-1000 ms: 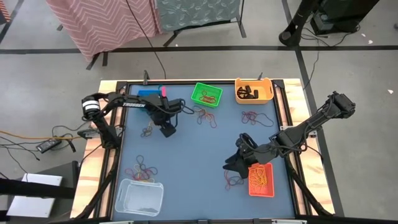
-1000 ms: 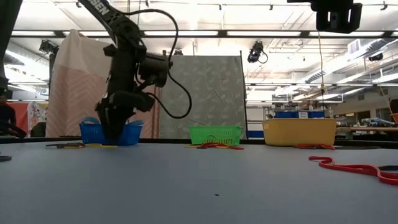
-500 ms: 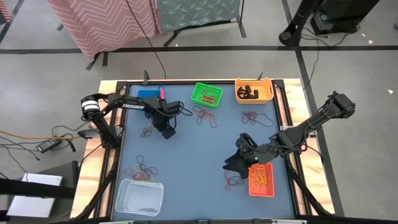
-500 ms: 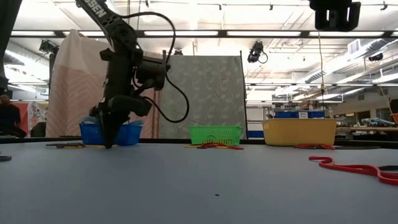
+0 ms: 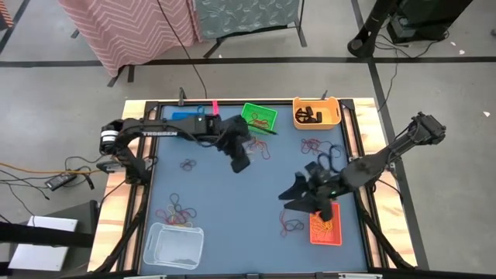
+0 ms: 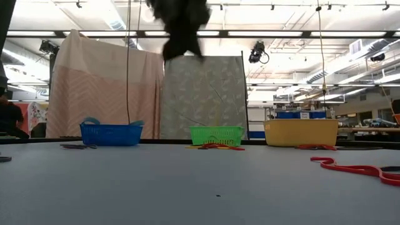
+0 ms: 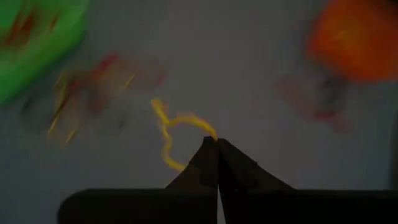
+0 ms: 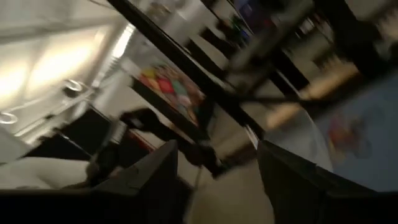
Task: Sort rubber bands into baskets
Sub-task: Put the yellow rubber band into the orange bin
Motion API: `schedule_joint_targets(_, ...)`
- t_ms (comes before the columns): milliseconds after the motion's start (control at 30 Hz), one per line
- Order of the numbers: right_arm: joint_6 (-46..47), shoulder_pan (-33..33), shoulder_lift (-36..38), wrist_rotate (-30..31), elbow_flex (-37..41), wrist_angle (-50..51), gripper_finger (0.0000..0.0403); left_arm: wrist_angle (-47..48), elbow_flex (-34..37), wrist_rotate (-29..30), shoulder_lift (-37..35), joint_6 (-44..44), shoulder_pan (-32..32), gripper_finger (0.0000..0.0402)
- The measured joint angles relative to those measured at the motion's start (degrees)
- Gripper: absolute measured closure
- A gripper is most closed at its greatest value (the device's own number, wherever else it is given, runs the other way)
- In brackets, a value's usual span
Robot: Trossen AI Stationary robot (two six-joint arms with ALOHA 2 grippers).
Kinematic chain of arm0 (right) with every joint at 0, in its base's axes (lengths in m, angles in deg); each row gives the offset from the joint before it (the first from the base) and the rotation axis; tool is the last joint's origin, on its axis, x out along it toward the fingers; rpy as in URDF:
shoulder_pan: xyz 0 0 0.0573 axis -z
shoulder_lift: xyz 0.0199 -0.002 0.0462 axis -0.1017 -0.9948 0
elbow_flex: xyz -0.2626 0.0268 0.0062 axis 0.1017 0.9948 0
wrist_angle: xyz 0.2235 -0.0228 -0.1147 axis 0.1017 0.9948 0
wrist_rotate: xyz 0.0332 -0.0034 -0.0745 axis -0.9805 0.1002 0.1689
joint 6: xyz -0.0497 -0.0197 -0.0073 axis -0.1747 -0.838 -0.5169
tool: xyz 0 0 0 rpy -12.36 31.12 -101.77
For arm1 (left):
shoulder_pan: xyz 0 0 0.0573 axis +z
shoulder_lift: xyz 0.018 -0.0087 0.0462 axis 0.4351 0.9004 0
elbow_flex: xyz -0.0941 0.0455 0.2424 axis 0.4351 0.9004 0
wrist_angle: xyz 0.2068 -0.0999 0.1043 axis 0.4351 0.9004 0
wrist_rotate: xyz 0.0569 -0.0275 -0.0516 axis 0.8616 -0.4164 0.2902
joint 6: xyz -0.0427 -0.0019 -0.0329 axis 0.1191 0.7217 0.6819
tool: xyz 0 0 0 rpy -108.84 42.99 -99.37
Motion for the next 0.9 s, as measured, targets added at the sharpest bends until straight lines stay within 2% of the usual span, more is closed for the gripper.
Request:
schedule_joint_targets(167, -6.6, -0.1, 5.2, 0.7, 0.0, -3.7, 0.0172, -8.3, -5.9, 0.0, 0.0, 1.7, -5.2, 0.0401)
schedule_joint_targets(400, -18.5, -0.1, 13.9, 5.4, 0.0, -8.6, 0.0172, -24.5, -6.2, 0.0, 1.6, 6.9, -11.2, 0.0401)
schedule_joint_targets(567, -27.1, -0.1, 18.7, 12.2, 0.0, -10.6, 0.0172, -37.4, -6.2, -0.3, 7.1, 10.3, -13.9, 0.0401)
schedule_joint_targets(800, -32.6, -0.1, 21.3, 20.6, 0.0, -10.0, 0.0172, -61.8, -6.4, -5.5, 17.4, 18.3, -16.2, 0.0401)
schedule_joint_targets(900, -34.0, -0.1, 21.4, 23.2, 0.0, -9.0, 0.0172, -64.4, -9.8, -6.9, 21.9, 20.0, -16.9, 0.0401)
